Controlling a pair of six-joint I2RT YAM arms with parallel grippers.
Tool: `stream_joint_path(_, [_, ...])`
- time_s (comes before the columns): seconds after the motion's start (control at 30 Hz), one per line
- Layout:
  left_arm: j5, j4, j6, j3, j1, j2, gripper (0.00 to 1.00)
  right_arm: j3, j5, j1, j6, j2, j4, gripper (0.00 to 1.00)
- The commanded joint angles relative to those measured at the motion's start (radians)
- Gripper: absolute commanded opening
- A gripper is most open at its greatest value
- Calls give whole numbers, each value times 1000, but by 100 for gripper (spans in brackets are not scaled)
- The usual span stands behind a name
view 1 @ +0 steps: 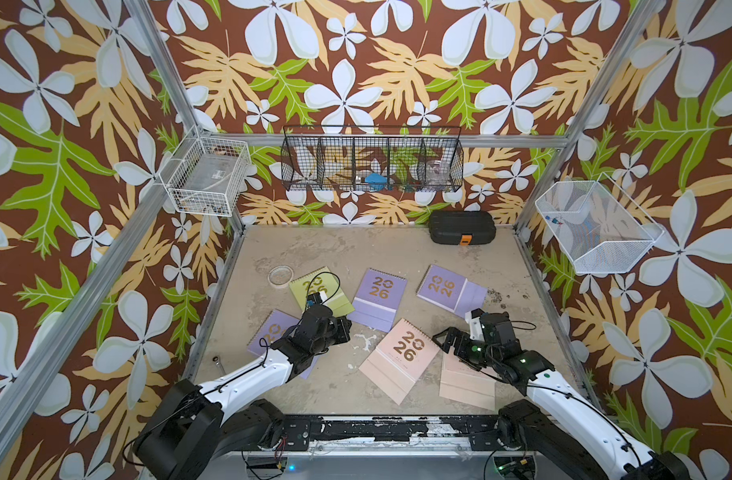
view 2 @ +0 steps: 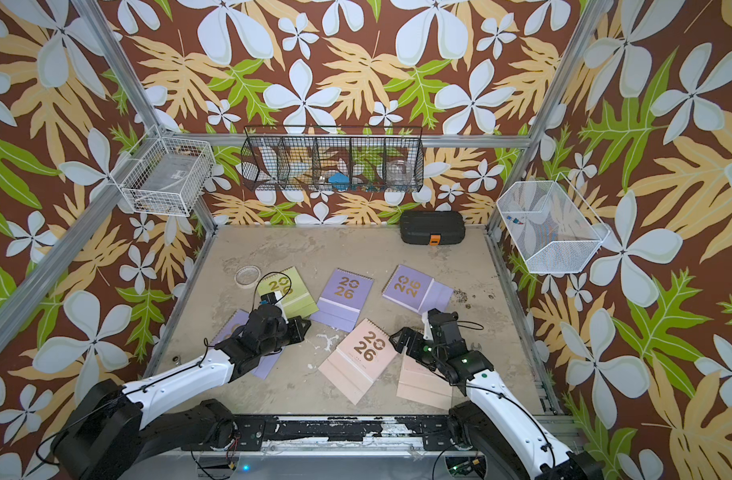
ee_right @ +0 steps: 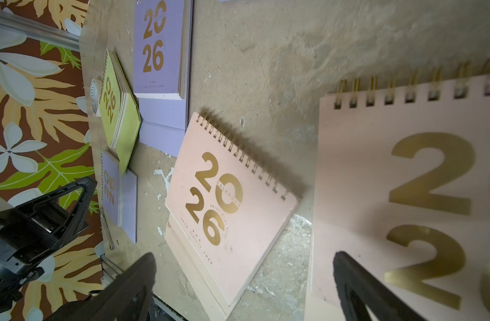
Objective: Stack the calendars
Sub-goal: Adjust the calendar at the center of the board.
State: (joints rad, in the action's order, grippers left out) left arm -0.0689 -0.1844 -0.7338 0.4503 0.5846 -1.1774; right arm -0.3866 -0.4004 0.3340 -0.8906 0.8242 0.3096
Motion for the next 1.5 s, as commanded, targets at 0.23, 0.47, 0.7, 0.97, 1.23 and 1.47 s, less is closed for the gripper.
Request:
stream_joint_path(0.23, [-97, -67, -22, 59, 50, -171, 0, 19, -55, 66, -68, 63, -94, 100])
stream_joint_path(0.47, [-162, -52, -26, 58, 61, -224, 0, 7, -55, 116, -82, 157, -130, 100])
stream_joint_path(0.7, [-216, -51, -43, 39, 87, -265, 0, 1, -58, 117, -81, 232, -171, 100])
stream_joint_path(0.97, [-251, -49, -54, 36, 93, -299, 0, -39, -57, 117, -61, 310, -191, 100])
stream_joint_path(1.23, [-280, -56, -67, 34, 109, -330, 0, -62, -56, 115, -25, 366, -194, 100])
stream_joint_path(1.47, [-307, -71, -83, 27, 118, -341, 0, -79, -77, 76, 14, 404, -208, 100])
